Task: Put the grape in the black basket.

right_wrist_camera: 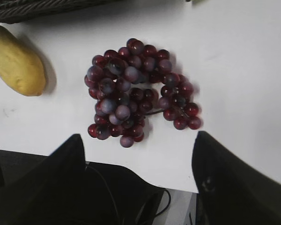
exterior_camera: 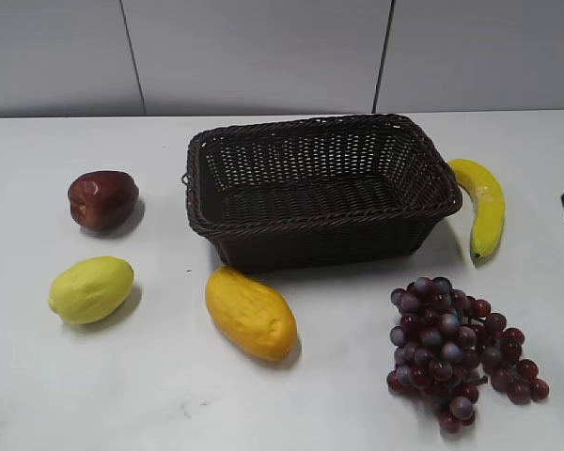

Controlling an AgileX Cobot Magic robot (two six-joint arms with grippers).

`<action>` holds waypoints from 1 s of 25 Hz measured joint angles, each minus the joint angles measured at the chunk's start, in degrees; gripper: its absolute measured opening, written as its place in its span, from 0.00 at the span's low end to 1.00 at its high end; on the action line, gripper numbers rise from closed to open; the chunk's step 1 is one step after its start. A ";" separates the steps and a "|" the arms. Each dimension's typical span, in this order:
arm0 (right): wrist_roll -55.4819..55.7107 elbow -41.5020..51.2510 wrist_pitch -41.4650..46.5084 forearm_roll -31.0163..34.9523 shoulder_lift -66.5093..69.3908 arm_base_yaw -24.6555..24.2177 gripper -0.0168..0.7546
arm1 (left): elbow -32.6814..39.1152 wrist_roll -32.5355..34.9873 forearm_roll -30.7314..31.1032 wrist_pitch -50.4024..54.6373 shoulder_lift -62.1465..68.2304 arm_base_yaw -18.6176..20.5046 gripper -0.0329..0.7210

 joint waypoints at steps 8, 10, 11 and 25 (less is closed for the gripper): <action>2.57 -0.12 -6.46 0.46 7.86 11.37 0.72 | 0.00 0.00 0.00 0.00 0.00 0.00 0.78; 5.53 -0.12 -7.89 -2.33 10.12 14.82 0.72 | 0.00 0.00 0.00 0.00 0.00 0.00 0.78; 7.74 -0.12 -8.19 -4.22 11.57 16.65 0.72 | 0.00 0.00 0.00 0.00 0.00 0.00 0.78; 20.69 -0.16 -11.63 -14.51 31.27 24.73 0.70 | 0.00 0.00 0.00 0.00 0.00 0.00 0.78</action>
